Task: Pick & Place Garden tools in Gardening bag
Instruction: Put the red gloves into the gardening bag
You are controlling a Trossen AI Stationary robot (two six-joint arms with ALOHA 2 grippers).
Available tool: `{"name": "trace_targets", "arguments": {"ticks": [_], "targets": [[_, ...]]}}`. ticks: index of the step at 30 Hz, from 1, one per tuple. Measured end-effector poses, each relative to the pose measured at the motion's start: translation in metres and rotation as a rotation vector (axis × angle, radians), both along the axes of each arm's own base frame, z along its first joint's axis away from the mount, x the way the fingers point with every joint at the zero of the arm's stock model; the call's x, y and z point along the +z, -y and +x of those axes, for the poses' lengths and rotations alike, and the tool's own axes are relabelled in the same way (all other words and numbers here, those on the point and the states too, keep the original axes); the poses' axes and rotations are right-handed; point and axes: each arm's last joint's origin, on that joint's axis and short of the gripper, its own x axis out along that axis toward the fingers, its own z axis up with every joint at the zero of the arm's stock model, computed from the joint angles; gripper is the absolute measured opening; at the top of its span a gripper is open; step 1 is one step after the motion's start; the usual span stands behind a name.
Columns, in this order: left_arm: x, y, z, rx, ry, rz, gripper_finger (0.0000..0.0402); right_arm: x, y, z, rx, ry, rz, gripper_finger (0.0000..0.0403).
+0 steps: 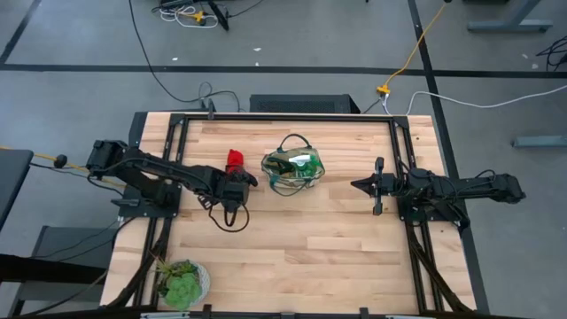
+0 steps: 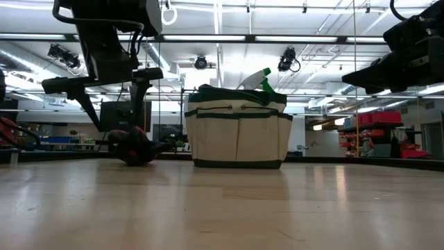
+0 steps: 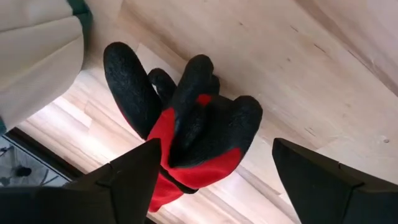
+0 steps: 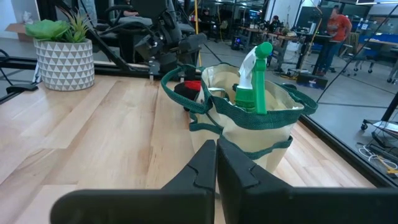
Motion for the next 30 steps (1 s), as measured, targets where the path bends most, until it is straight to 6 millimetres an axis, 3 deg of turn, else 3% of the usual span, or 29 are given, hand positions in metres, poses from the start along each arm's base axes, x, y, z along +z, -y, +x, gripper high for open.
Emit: {"name": "trace_targets", "arguments": {"ticks": [11,23,30], "targets": [[0.000,-0.003,0.002,-0.151,-0.051,0.014,0.0383,0.000,0.000,0.000,0.000,0.000,0.000,0.0016],[0.000,-0.013,0.009,-0.205,-0.019,-0.037,0.0385,0.000,0.000,0.000,0.000,0.000,0.000,0.0016],[-0.011,-0.018,0.002,-0.232,-0.071,-0.044,0.0385,0.000,0.000,0.000,0.000,0.000,0.000,0.0016]]}}
